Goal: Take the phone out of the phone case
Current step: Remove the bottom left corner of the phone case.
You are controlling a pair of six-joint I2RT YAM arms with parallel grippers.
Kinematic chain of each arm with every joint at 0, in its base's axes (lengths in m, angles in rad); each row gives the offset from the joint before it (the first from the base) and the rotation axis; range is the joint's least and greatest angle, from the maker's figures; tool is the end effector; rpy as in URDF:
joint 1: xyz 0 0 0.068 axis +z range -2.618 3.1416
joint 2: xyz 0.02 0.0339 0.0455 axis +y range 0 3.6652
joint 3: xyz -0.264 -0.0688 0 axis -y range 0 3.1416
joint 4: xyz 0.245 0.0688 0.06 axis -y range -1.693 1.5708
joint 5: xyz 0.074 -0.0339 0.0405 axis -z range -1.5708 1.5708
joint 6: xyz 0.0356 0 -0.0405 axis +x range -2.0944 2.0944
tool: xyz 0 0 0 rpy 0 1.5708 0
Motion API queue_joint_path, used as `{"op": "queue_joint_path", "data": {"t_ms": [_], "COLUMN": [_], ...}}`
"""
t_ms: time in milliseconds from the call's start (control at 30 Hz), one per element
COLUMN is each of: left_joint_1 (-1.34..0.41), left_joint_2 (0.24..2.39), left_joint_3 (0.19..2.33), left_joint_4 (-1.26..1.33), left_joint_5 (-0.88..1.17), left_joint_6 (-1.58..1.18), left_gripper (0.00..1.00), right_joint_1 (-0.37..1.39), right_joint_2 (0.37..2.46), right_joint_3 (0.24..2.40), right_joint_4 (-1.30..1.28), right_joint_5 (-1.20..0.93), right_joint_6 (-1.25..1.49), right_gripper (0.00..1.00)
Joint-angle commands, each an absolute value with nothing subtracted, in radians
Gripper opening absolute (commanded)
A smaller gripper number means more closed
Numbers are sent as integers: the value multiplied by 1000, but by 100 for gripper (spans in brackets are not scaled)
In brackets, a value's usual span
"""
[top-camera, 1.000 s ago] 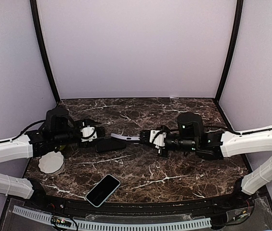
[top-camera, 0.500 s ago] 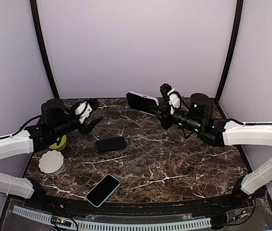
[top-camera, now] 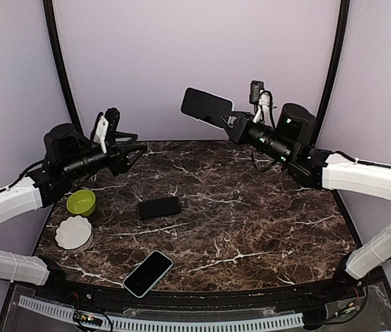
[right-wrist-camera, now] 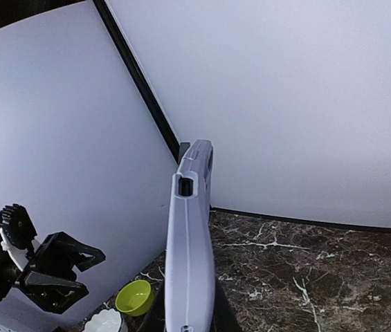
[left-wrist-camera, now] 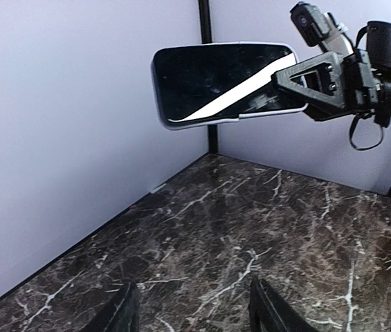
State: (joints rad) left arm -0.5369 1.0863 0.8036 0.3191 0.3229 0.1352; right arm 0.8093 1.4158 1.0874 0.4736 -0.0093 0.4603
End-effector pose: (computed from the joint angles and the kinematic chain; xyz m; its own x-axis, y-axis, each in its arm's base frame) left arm 0.2148 -0.1410 0.3403 0.1331 0.0695 -0.9887 0.7464 0.6492 0.1461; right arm 0.2336 0.2456 0.3680 -0.2349 0.3974 -0.8871 -0.6985 0.5657 0.4383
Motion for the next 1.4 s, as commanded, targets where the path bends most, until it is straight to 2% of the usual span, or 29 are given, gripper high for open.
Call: {"op": "queue_joint_path", "data": {"t_ms": [0, 167, 333, 400, 467, 533, 633, 733, 1367], "left_joint_1": [-501, -494, -493, -492, -492, -492, -492, -492, -492], "left_joint_2": [1075, 1087, 1104, 1109, 1113, 1109, 1103, 1115, 1123], "left_joint_3": [851, 854, 868, 866, 864, 862, 858, 858, 813], "left_joint_4": [402, 449, 455, 479, 493, 482, 443, 448, 653], "left_joint_5": [672, 866, 941, 971, 996, 976, 852, 824, 1026], "left_joint_6": [-99, -182, -219, -236, -228, -193, -159, -174, -292], "left_gripper": [55, 54, 51, 49, 40, 36, 36, 36, 37], "right_joint_1": [800, 799, 792, 790, 788, 784, 783, 784, 816], "right_joint_2": [1402, 1408, 1426, 1433, 1442, 1452, 1470, 1490, 1545], "right_joint_3": [1147, 1147, 1145, 1148, 1160, 1163, 1156, 1155, 1222], "right_joint_4": [590, 573, 632, 655, 654, 678, 759, 839, 800], "right_joint_5": [-142, -287, -418, -438, -447, -472, -542, -606, -787], "right_joint_6": [580, 585, 664, 702, 735, 779, 859, 925, 879], "right_gripper": [0, 0, 0, 0, 0, 0, 0, 0, 0]}}
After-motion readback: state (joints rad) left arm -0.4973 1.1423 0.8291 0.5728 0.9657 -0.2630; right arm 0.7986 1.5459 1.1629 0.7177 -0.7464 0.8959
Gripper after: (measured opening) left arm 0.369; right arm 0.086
